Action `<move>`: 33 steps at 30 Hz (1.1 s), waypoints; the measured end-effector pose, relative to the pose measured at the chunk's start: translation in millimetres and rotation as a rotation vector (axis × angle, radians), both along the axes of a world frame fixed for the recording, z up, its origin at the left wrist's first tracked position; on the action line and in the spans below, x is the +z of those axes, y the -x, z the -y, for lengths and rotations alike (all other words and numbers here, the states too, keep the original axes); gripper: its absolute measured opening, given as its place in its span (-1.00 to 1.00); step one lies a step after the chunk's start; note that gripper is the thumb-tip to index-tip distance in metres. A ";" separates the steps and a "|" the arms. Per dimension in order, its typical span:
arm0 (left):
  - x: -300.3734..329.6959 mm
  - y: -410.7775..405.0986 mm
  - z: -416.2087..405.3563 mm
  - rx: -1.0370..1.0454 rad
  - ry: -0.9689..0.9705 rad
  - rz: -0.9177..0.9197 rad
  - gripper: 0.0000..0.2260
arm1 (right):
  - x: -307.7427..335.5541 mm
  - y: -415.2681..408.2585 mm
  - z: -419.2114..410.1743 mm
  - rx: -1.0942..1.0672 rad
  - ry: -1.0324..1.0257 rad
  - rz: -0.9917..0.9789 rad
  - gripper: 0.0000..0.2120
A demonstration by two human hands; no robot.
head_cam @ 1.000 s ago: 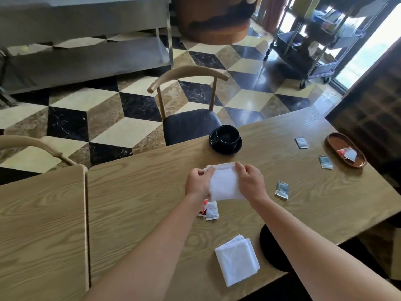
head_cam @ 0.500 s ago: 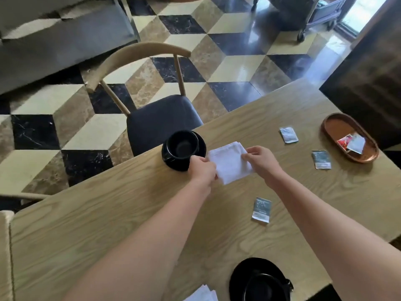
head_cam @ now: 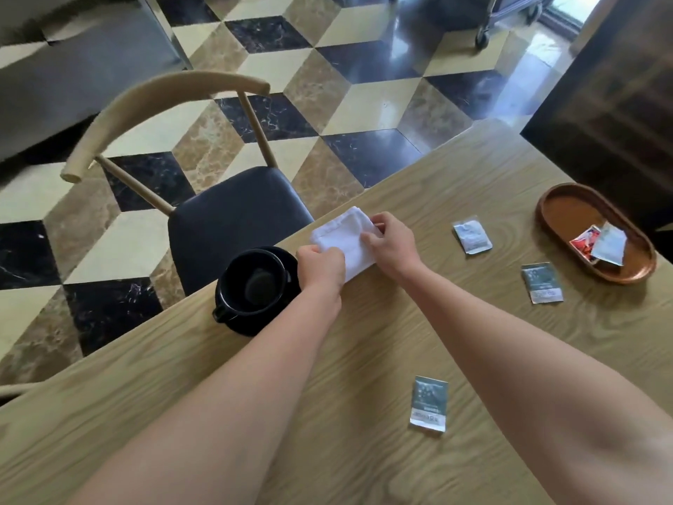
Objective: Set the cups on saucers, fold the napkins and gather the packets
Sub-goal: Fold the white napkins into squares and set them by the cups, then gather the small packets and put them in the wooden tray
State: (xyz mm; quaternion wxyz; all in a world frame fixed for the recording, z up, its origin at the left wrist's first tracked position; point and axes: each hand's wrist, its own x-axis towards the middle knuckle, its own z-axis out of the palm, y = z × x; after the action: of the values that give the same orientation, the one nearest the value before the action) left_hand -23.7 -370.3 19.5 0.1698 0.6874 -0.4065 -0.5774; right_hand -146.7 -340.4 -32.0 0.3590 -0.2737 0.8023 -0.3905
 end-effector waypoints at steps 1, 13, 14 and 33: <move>-1.8 -0.1 -2.2 0.002 0.004 0.012 -0.72 | -1.9 -0.8 1.1 0.038 -0.017 -0.084 -0.75; -48.3 -6.0 -9.9 -1.133 0.760 0.871 -0.43 | -33.9 -13.3 -16.4 0.575 -0.151 -0.817 -0.44; -52.5 -6.2 -8.2 -1.173 0.726 0.898 -0.43 | -37.1 -12.6 -17.7 0.575 -0.166 -0.798 -0.44; 0.8 -34.7 -49.3 -0.885 0.808 0.469 -0.66 | 22.2 -46.3 -88.3 0.235 -0.101 -0.567 -0.41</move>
State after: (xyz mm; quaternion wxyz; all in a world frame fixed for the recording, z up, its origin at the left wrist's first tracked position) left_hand 11.0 -320.9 20.4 0.0675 0.4445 -0.8634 -0.2287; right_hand -100.5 -252.1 -9.7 0.1769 -0.4445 0.8517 -0.2141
